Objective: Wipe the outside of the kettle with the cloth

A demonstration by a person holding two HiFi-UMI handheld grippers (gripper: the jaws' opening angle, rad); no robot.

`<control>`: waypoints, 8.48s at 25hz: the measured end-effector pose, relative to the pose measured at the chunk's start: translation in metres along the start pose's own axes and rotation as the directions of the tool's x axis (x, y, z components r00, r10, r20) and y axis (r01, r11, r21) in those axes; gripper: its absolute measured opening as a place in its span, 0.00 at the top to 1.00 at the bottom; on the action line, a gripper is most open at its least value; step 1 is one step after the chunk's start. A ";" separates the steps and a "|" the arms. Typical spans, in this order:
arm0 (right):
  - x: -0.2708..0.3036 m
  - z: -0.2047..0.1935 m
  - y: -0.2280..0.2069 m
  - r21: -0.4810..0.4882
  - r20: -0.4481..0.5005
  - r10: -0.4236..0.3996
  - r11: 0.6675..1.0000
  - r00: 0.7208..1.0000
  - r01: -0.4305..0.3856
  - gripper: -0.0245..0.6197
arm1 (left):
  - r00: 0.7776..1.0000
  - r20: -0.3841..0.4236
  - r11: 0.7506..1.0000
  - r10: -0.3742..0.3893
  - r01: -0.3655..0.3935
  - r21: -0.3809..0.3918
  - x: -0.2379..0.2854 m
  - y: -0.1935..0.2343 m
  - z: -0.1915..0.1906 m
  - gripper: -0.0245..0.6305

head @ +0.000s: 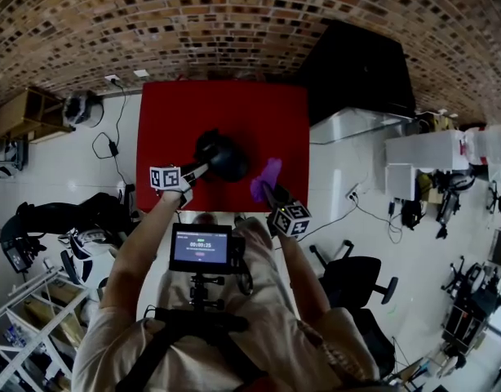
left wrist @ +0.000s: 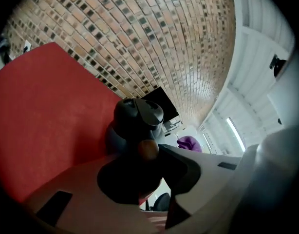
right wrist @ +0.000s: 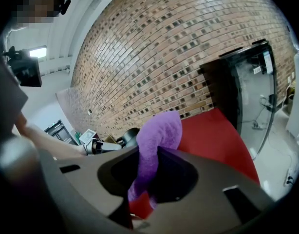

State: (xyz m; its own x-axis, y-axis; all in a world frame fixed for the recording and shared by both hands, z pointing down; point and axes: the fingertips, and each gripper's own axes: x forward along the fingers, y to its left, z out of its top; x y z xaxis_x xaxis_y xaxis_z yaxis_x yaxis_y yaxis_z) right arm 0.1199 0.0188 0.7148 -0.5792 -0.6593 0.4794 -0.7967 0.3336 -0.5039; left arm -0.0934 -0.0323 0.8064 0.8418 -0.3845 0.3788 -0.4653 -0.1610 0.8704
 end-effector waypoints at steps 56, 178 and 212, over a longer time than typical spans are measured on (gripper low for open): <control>0.154 -0.084 -0.024 -0.304 -0.528 -0.371 0.922 0.764 0.238 0.80 | 0.951 -0.148 0.958 0.271 -0.281 -0.049 -0.066 0.126 -0.102 0.70; 0.054 -0.204 -0.073 0.006 -0.693 0.055 0.998 0.719 -0.070 0.81 | 0.850 -0.112 0.818 0.515 -0.526 -0.232 -0.044 0.164 -0.131 0.77; 0.033 -0.117 -0.064 0.092 -0.452 0.104 0.993 0.886 -0.069 0.81 | 0.783 0.271 0.446 0.560 -0.561 0.697 -0.023 0.002 -0.022 0.79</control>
State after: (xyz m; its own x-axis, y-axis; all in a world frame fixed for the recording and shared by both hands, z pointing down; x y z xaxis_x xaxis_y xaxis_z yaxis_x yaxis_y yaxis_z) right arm 0.1310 0.0546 0.8472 -0.6738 -0.2446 0.6973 -0.7353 0.3151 -0.6000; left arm -0.1076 -0.0038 0.8061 0.3237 -0.6376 0.6990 -0.8706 -0.4900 -0.0437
